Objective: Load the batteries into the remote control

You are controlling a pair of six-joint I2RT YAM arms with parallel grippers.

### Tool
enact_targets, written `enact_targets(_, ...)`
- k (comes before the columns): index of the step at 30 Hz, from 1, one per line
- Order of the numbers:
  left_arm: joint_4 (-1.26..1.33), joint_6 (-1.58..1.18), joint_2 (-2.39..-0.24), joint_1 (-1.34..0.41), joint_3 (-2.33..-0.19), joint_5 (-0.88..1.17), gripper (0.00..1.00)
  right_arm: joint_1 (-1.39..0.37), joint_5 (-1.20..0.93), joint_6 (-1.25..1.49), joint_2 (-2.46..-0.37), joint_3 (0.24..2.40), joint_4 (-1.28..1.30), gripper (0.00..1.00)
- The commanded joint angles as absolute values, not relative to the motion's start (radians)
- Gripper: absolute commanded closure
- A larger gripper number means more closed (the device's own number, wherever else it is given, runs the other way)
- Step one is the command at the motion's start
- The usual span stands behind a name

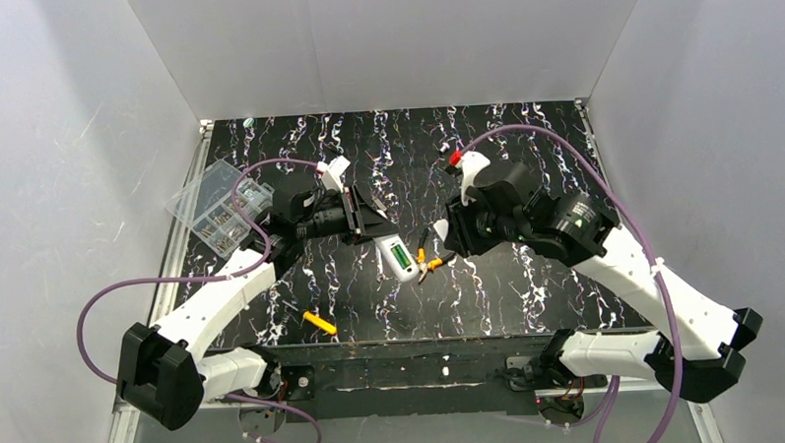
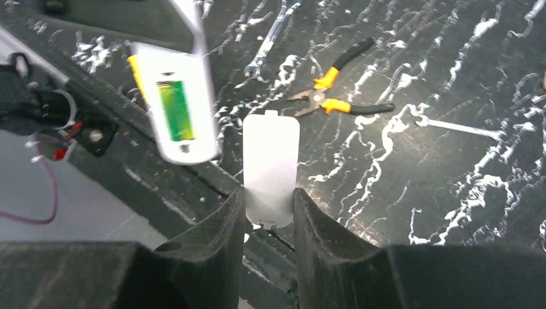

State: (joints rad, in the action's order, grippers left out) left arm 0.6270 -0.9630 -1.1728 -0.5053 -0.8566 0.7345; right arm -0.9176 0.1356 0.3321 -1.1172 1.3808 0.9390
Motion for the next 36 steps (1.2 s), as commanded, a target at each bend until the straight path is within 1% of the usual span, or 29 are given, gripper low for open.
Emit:
enact_targets(1, 0.736, -0.985, -1.154, -0.523, -0.804, 0.571, 1.00, -0.917, -0.034, 0.288, -1.208, 1.528, 1.048, 0.71)
enact_targets(8, 0.773, -1.018, -1.169, -0.554, -0.786, 0.495, 1.00, -0.917, -0.077, 0.289, -1.255, 1.534, 1.004, 0.71)
enact_targets(17, 0.844, -1.084, -1.224, -0.574, -0.794, 0.518, 1.00, -0.917, -0.098, 0.299, -1.296, 1.504, 0.947, 0.71)
enact_targets(25, 0.847, -1.089, -1.227, -0.580, -0.793, 0.512, 1.00, -0.917, -0.106, 0.297, -1.337, 1.485, 0.938, 0.71)
enact_targets(36, 0.862, -1.107, -1.231, -0.583, -0.787, 0.522, 1.00, -0.918, -0.069, 0.276, -1.384, 1.527, 0.957, 0.71)
